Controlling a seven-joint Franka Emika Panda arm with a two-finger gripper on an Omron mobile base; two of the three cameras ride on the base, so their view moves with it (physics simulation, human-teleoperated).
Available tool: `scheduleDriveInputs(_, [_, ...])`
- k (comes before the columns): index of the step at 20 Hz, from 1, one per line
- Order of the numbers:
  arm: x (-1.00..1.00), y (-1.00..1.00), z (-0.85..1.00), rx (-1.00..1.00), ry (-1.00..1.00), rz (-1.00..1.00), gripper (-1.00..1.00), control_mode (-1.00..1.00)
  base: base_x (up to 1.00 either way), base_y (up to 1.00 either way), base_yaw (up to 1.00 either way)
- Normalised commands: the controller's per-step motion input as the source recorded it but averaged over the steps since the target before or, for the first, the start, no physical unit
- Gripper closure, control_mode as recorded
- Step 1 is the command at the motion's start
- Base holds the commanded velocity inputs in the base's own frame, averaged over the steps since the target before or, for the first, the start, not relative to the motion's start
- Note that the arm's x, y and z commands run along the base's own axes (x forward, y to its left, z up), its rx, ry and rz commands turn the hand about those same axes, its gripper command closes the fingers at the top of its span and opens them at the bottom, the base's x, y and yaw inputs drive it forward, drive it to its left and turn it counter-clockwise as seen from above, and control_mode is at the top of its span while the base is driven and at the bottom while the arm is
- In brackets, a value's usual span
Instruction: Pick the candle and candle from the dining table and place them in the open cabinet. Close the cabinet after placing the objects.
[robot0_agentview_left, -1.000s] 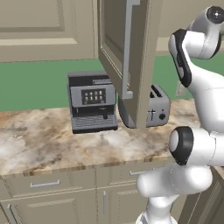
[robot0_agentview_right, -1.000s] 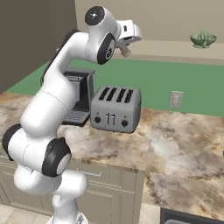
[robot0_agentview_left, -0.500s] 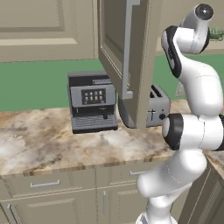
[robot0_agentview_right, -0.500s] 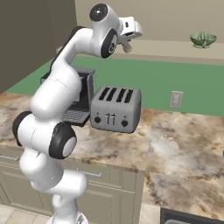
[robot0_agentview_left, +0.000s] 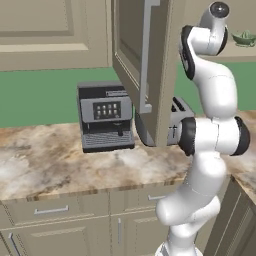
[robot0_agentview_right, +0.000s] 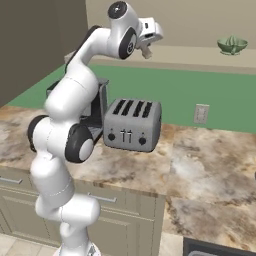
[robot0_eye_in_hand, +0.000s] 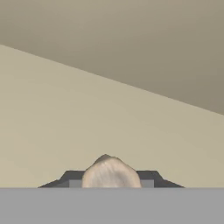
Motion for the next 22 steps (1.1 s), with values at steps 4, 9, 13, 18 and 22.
scheduleDriveInputs(4, [0.46,0.0,0.0,0.0,0.06,0.02,1.0,-1.0,0.0,0.0,0.0])
scheduleDriveInputs(9, [0.42,-0.03,0.04,0.0,0.08,0.04,1.0,-1.0,0.0,0.0,0.0])
scheduleDriveInputs(13, [0.28,-0.07,0.14,0.0,0.11,0.03,1.0,-1.0,0.0,0.0,0.0])
scheduleDriveInputs(18, [0.15,-0.04,-0.02,0.0,0.03,0.02,1.0,-1.0,0.0,0.0,0.0])
scheduleDriveInputs(22, [0.13,-0.05,0.0,0.0,0.0,0.01,1.0,-1.0,0.0,0.0,0.0])
